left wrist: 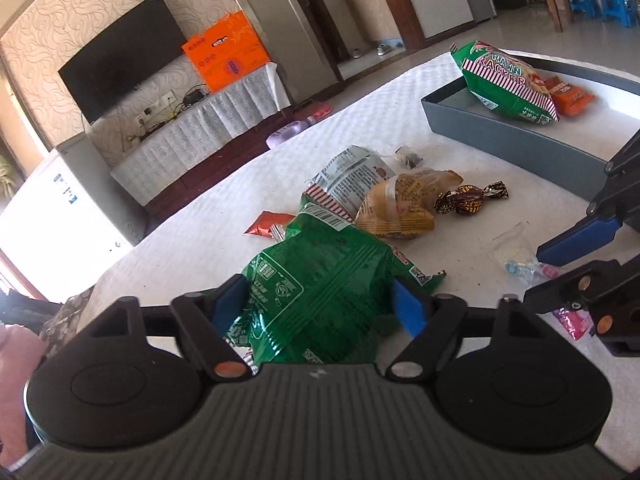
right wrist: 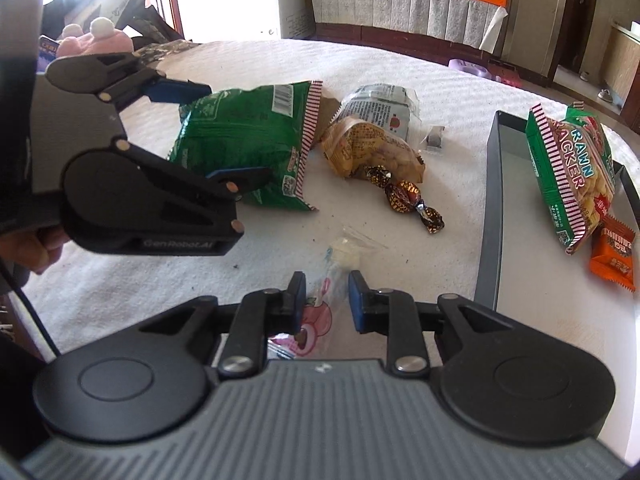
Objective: Organize snacks
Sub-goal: 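Lift green chip bag with left tool while right tool grasps pink lollipop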
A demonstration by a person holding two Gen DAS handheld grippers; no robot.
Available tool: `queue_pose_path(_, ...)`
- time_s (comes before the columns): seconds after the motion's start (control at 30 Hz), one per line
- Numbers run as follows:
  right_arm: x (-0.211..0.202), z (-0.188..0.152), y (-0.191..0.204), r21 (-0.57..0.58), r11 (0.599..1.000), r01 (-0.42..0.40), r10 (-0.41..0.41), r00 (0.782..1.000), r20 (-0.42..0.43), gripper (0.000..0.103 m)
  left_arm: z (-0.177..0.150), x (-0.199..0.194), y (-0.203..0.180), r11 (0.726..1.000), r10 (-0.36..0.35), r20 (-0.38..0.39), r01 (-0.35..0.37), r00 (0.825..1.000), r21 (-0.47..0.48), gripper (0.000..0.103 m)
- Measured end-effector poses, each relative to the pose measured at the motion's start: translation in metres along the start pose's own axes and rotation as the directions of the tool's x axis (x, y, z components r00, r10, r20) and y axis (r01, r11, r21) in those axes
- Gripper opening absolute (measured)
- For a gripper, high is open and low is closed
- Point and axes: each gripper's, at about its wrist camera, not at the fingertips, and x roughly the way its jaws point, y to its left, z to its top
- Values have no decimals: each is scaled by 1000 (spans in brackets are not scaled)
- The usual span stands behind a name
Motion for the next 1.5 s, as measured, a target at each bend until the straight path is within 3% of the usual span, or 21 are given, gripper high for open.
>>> queue_pose_path(0.13,-9,-1,-2,12,1000,1,-1,1000,26,24,3,-6,-2,1000,13,-1,-13,1000,-29,69)
queue_pose_path(0.43,-24,0,-12,42,999,-13,10,997,71,18,6,-27,-8,998,44,27,-42,999,-52,64)
queue_pose_path(0.6,-17,-4,-15,62,998,-4,3,1000,24,20,2,-31,-10,997,66,12,-66,998,-43,67)
queue_pose_path(0.67,-15,-4,-19,100,995,-19,17,1000,23,20,0,-29,-8,997,62,10,-61,998,-43,75)
queue_pose_path(0.7,-14,-4,-20,124,992,-23,20,1000,21,28,-2,-27,-7,997,66,4,-66,998,-44,80)
queue_pose_path(0.73,-12,-5,-20,142,990,-23,21,1000,16,42,-3,-26,-6,997,73,5,-73,997,-40,91)
queue_pose_path(0.77,-11,-5,-19,148,989,-18,16,1000,17,47,-4,-24,-6,997,75,11,-74,997,-33,94)
queue_pose_path(1.0,8,-5,6,18,995,98,-98,995,-16,65,-9,-1,3,999,28,-19,-29,999,-41,103)
queue_pose_path(1.1,8,-3,5,15,997,82,-82,997,-16,63,-11,5,5,999,0,-13,-1,1000,-53,103)
queue_pose_path(1.2,6,-1,3,23,1000,21,-20,1000,-21,34,-9,6,5,996,-46,-12,45,999,-74,97)
queue_pose_path(1.23,5,-1,4,15,1000,16,-16,1000,-21,33,-8,4,6,994,-69,-5,68,998,-82,84)
queue_pose_path(1.27,4,-1,4,15,1000,9,-9,1000,-19,30,-6,0,6,993,-77,2,77,997,-92,79)
queue_pose_path(1.33,0,0,5,23,1000,-13,13,1000,-13,24,-5,-5,5,989,-104,11,104,995,-103,77)
queue_pose_path(1.5,-9,0,5,24,999,-24,24,1000,9,23,-3,-18,2,991,-69,29,71,997,-110,69)
